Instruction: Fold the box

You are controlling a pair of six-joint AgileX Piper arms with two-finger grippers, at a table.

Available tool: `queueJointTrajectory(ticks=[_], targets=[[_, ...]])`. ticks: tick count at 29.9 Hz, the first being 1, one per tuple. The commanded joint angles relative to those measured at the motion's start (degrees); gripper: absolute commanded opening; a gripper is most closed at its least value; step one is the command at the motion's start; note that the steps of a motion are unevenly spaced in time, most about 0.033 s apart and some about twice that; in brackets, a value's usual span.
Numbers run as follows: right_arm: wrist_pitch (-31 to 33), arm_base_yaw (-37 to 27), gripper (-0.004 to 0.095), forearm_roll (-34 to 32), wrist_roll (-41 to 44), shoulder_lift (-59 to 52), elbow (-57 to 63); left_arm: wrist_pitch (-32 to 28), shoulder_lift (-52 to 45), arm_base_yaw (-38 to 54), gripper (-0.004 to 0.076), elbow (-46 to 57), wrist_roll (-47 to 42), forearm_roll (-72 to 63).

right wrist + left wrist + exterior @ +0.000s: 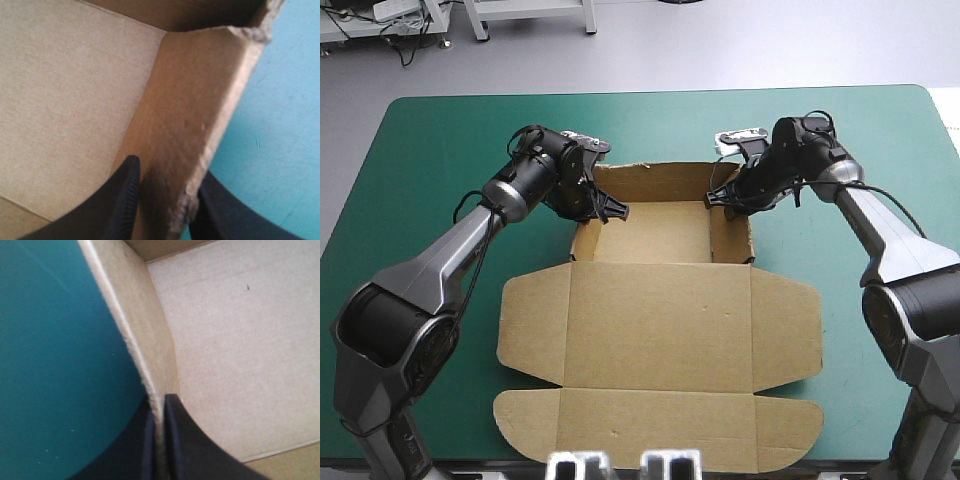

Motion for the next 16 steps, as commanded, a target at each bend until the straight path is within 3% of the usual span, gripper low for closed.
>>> queueJointTrajectory(ticks=[1, 12, 16], targets=[[-2.65, 0.7, 0.0352, 2.52, -0.83, -2.41, -1.12, -2.75, 0.06, -0.41, -0.0003, -0.47, 1.11, 0.52], [-2.19, 0.7, 0.0351, 2.49, -0.83, -2.41, -1.12, -1.29, 0.06, 5.45, 0.003, -0.47, 0.33, -2.92], [-2.75, 0.7, 0.0351, 2.49, -0.83, -2.41, -1.12, 1.6, 0.37, 6.7, 0.0036, -0.47, 4.15, -4.37]])
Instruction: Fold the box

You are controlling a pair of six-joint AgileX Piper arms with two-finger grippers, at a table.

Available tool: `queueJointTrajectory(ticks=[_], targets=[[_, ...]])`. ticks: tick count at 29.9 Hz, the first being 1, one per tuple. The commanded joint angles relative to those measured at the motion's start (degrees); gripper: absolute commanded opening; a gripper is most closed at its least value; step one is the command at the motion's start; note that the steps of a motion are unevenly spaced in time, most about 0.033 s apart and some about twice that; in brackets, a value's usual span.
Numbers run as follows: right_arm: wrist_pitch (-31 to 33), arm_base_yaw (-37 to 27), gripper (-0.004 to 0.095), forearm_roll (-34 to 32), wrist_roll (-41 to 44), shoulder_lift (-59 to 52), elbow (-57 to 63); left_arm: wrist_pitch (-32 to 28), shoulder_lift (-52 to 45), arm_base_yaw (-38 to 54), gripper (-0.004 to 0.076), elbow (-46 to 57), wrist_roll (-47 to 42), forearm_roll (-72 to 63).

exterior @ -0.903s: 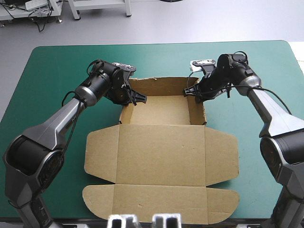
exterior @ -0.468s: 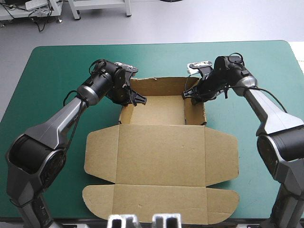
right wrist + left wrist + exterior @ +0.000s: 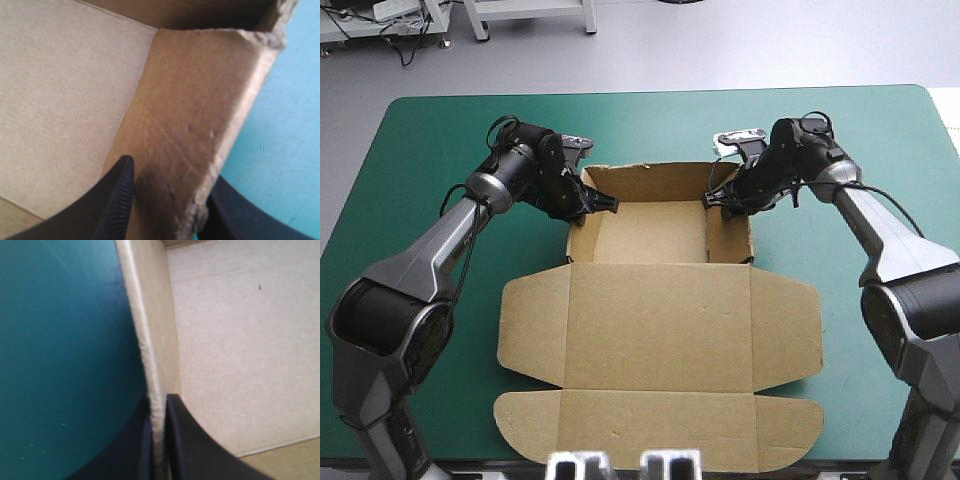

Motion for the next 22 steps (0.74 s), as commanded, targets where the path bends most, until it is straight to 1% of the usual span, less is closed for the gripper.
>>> queueJointTrajectory(ticks=[1, 3, 5, 7, 8, 10, 11, 13, 14, 18, 22], targets=[[-2.31, 0.53, 0.0351, 2.26, -0.66, -2.6, -1.19, 1.41, -0.13, 1.42, 0.0043, -0.37, 3.4, 2.84], [-2.31, 0.53, 0.0351, 2.26, -0.66, -2.6, -1.19, 3.91, 0.47, 1.53, 0.0082, -0.37, 4.02, 2.4], [-2.31, 0.53, 0.0351, 2.26, -0.66, -2.6, -1.19, 5.5, 1.16, 1.53, 0.0144, -0.37, 4.02, 2.17], [-2.19, 0.53, 0.0351, 2.26, -0.66, -2.6, -1.19, 6.65, 1.95, 1.53, 0.0218, -0.37, 4.02, 1.26], [-2.19, 0.53, 0.0351, 2.26, -0.66, -2.6, -1.19, 6.94, 2.1, 1.53, 0.0275, -0.37, 4.02, 0.42], [-2.09, 0.53, 0.0351, 2.26, -0.66, -2.6, -1.19, 7.06, 2.31, 1.53, 0.0354, -0.37, 4.02, -0.36], [-2.09, 0.53, 0.0351, 2.26, -0.76, -2.6, -1.19, 7.06, 2.31, 1.53, 0.0408, -0.37, 4.02, -0.95], [-1.86, 0.53, 0.0352, 2.02, -1.5, -2.6, -1.19, 6.94, 2.31, 1.53, 0.0461, -0.77, 3.76, -1.79], [-1.71, 0.53, 0.0362, 1.83, -2.03, -2.6, -1.19, 7.25, 2.31, 1.53, 0.0473, -1.1, 3.47, -1.92], [-1.18, 0.53, 0.0427, 0.76, -2.19, -2.6, -1.19, 7.41, 2.31, 1.53, 0.0474, -4.33, 3.19, -2.75], [-0.78, 0.42, 0.045, 0.56, -2.45, -2.6, -1.19, 7.41, 2.11, 1.53, 0.0474, -9.5, 2.01, -4.18]])
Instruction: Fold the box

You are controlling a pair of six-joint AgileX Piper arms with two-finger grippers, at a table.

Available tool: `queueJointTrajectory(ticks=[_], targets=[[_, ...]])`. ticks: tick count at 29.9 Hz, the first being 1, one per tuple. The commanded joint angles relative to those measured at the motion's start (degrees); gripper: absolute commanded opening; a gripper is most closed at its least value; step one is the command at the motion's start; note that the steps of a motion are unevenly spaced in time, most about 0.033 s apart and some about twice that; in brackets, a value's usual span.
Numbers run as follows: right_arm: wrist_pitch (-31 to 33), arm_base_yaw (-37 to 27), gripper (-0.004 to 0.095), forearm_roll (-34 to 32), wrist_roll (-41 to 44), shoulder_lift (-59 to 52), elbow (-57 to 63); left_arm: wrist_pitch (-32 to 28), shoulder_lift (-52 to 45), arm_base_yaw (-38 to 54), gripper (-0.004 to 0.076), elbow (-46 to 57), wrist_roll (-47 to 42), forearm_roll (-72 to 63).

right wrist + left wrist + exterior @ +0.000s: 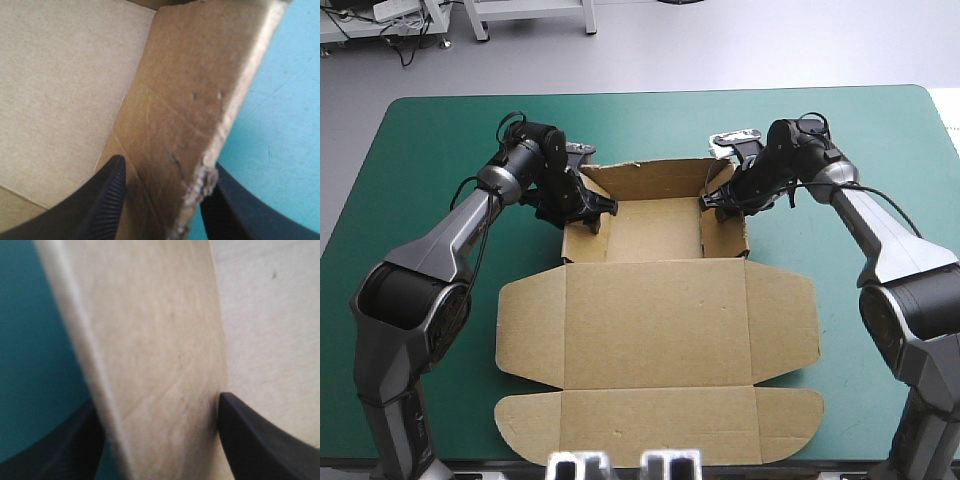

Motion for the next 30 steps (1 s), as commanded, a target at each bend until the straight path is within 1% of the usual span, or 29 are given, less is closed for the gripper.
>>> queueJointTrajectory(ticks=[1, 7, 11, 15, 19, 21, 24, 27, 30], targets=[[-0.37, -0.04, 0.0453, 0.23, -0.98, -2.6, -1.34, 3.77, -3.45, 0.0, 0.0474, -5.93, -0.92, -1.01], [-0.22, -0.12, 0.0454, -0.74, -1.54, -2.6, -5.0, 3.86, -3.45, 0.0, 0.0473, -10.64, -0.92, -0.28], [1.63, -0.12, 0.0454, -3.86, -1.54, -2.6, -10.84, 3.86, -4.13, 0.0, 0.0473, -12.58, -0.92, 3.02], [5.66, -0.12, 0.0454, -8.19, -1.42, -2.6, -17.34, 3.86, -6.54, 0.0, 0.0473, -13.83, -0.92, 5.6], [11.19, -0.12, 0.0453, -8.98, 0.29, -2.6, -23.24, 3.86, -10.55, 0.0, 0.0473, -15.33, -0.92, 5.6], [11.19, -0.12, 0.0453, -8.88, 2.82, -3.18, -24.64, 3.86, -12.82, 0.0, 0.0471, -15.59, -0.92, 5.6], [11.19, -0.12, 0.0453, -7.8, 4.28, -5.0, -24.75, 3.86, -17.04, 0.0, 0.0437, -15.59, -0.92, 4.3], [11.3, -0.12, 0.0453, -7.25, 4.28, -7.1, -24.65, 3.86, -21.85, 0.0, 0.0378, -15.59, -0.77, 2.09], [11.3, -0.12, 0.0453, -5.55, 4.74, -9.71, -24.1, 3.86, -26.55, 0.0, 0.0307, -14.5, 1.48, -0.87]])
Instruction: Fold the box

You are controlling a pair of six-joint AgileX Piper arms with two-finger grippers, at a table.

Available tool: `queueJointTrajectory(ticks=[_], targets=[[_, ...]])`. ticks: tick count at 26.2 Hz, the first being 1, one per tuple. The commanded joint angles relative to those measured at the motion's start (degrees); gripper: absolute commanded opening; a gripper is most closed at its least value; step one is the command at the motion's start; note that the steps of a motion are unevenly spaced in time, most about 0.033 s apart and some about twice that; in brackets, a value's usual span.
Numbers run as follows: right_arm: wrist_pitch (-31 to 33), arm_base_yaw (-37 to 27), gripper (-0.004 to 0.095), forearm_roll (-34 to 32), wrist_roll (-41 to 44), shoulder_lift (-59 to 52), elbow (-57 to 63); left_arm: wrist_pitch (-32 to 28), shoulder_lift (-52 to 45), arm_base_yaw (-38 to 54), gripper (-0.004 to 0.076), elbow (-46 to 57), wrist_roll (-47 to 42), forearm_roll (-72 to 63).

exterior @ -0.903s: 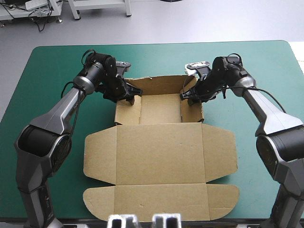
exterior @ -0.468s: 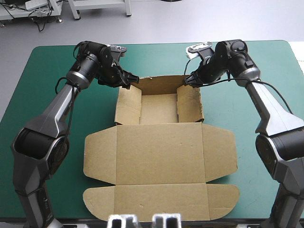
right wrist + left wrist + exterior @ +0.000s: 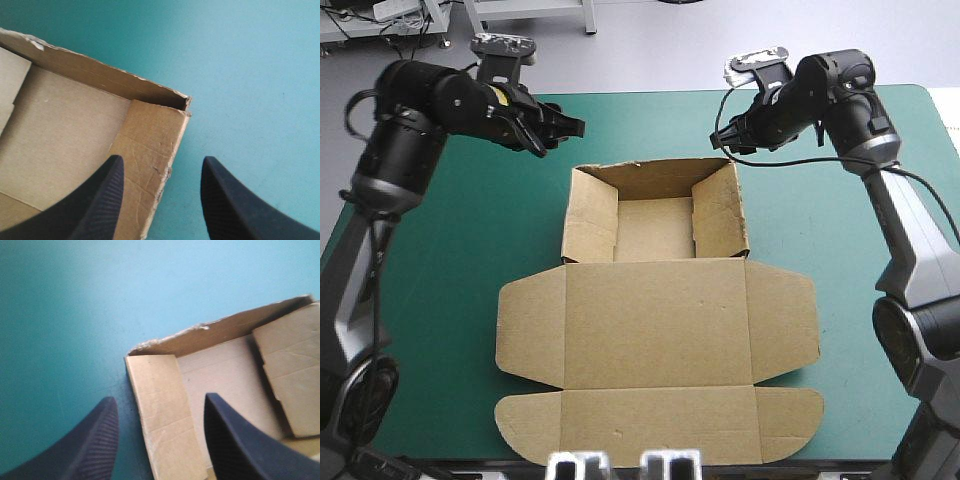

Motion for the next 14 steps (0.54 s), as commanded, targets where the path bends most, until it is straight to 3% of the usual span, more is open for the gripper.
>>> queueJointTrajectory(ticks=[1, 5, 9, 14], targets=[[0.69, -0.12, 0.0453, 1.96, 1.43, -6.55, -0.95, 2.51, -8.36, -0.06, 0.0284, 0.18, 1.76, -3.2], [0.69, -0.12, 0.0453, 2.89, 1.6, -9.34, 3.29, 2.51, -15.05, -0.06, 0.0225, 6.08, 3.38, -3.2], [0.36, -0.12, 0.0453, 2.67, 1.49, -9.78, 11.85, 2.51, -24.16, -0.06, 0.0214, 18.97, 5.06, -3.3], [-6.6, -0.12, 0.0453, 3.07, 1.49, -8.23, 17.71, -0.94, -34.44, -0.06, 0.0214, 35.93, 7.01, -2.77]])
